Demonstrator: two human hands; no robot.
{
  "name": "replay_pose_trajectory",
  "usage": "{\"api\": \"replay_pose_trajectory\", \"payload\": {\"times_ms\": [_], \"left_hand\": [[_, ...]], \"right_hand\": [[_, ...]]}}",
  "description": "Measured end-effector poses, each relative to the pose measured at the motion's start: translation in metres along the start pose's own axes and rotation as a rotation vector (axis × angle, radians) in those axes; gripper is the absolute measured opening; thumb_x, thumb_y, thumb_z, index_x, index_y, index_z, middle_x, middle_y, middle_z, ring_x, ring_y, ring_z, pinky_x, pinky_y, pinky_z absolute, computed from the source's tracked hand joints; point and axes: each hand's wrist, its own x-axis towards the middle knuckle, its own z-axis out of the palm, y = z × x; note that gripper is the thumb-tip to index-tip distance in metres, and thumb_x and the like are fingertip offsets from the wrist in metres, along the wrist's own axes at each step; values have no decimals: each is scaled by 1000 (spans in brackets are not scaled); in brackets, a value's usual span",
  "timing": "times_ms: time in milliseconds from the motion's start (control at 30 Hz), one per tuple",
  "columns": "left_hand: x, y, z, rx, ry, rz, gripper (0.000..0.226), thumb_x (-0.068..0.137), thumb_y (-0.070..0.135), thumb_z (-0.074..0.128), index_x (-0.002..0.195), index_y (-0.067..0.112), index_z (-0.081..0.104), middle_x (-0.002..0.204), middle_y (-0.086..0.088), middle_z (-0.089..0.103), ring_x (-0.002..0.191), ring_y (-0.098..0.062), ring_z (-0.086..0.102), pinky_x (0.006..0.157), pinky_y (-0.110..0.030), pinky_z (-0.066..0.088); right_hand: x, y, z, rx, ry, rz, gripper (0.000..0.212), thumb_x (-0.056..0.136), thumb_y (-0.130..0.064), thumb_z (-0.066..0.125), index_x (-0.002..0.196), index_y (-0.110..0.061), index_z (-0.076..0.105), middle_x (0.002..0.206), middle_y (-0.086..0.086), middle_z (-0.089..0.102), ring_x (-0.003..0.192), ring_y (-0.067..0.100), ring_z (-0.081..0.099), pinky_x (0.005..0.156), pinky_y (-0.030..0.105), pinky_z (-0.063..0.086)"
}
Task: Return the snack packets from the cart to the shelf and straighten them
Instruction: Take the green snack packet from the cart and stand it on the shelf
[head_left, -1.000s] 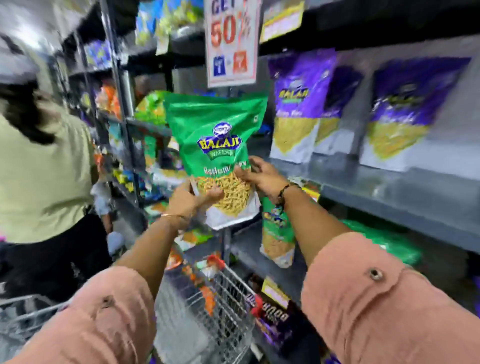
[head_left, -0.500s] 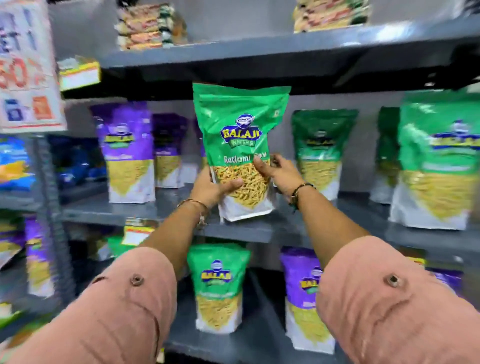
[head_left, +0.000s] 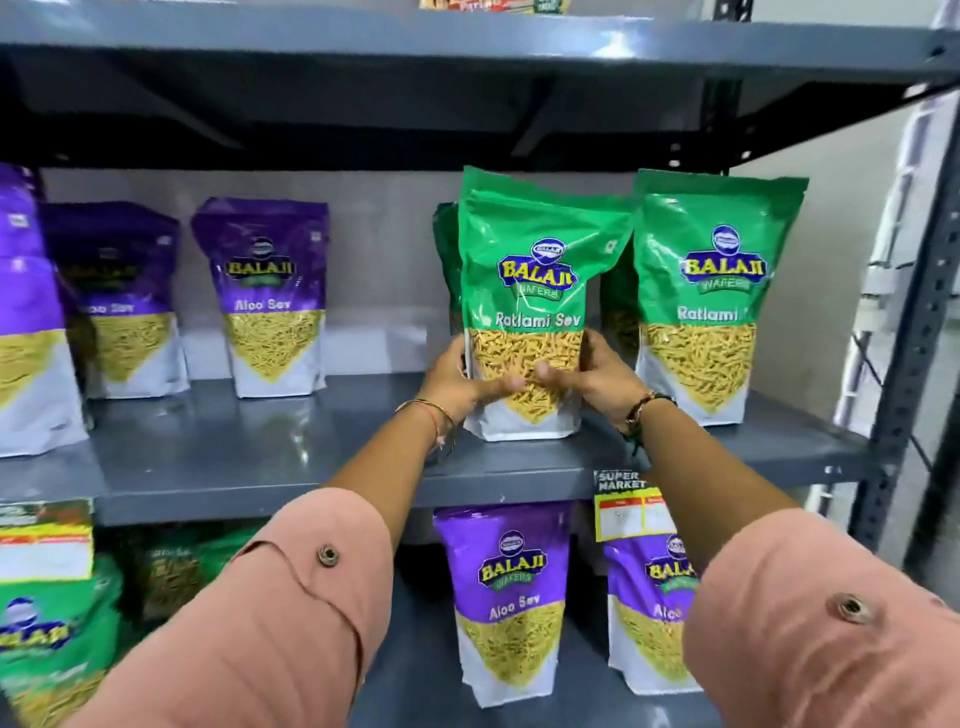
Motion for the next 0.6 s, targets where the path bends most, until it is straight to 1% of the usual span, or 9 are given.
{"api": "replay_pose_trajectory", "payload": {"times_ms": [67,133,233,300,367,433,467,533,600], "left_hand": [[1,-3,2,55,-27,6,91,36,37,93,116,27,51,122,-4,65,112,-24,62,98,-46,50],[0,-4,3,83,-11,7,90,33,43,91,113,33,50,124,-4,64,114,-24,60,101,-48,49],[-4,-3,4,107,-19,5,92,39,39,89,120,29,46,128,-3,61,117,-24,58,103,-50,46],[-9,-4,4,140,-20,20,98,45,38,88,129,26,39,133,-3,57,121,-24,54,106,-49,44],[-19,-3,-4,194,60,40,102,56,36,86,139,25,29,142,-5,49,128,-24,47,111,-47,39],[-29,4,-17,275,180,99,93,69,31,79,143,17,24,148,-9,40,135,-24,39,114,-41,33],[-36,7,-30,319,247,144,87,74,30,76,143,13,25,150,-11,37,137,-24,36,115,-40,31],[-52,13,-61,387,357,217,78,78,31,70,141,8,29,149,-13,37,137,-26,36,116,-40,30],[-72,16,-97,459,456,253,73,77,35,63,138,7,34,145,-13,41,134,-25,39,116,-39,30]], "right_hand": [[0,3,-3,-35,-50,19,113,40,-43,89,134,-14,34,129,8,60,117,23,59,103,44,46],[1,3,-4,-66,-56,31,112,41,-47,87,134,-12,36,130,8,60,116,22,59,104,43,46],[-3,6,-1,-70,-73,39,109,44,-50,85,134,-12,37,133,8,58,117,22,58,105,39,44],[-10,5,6,-42,-15,43,111,46,-50,86,137,-14,33,133,5,57,119,21,56,108,42,42],[-19,-3,23,-99,150,-37,109,56,-55,81,141,-18,25,138,3,49,126,21,48,112,44,36],[-23,-14,41,-261,419,-204,106,62,-65,69,145,-19,21,149,8,34,138,25,32,117,46,26],[-27,-25,57,-320,514,-285,103,66,-66,64,145,-17,21,152,10,28,141,26,26,118,45,22],[-32,-41,88,-398,662,-421,93,73,-62,58,146,-17,23,154,10,24,142,26,23,119,42,17],[-37,-54,122,-483,725,-538,84,78,-57,55,146,-19,27,154,6,27,142,24,25,118,37,14]]}}
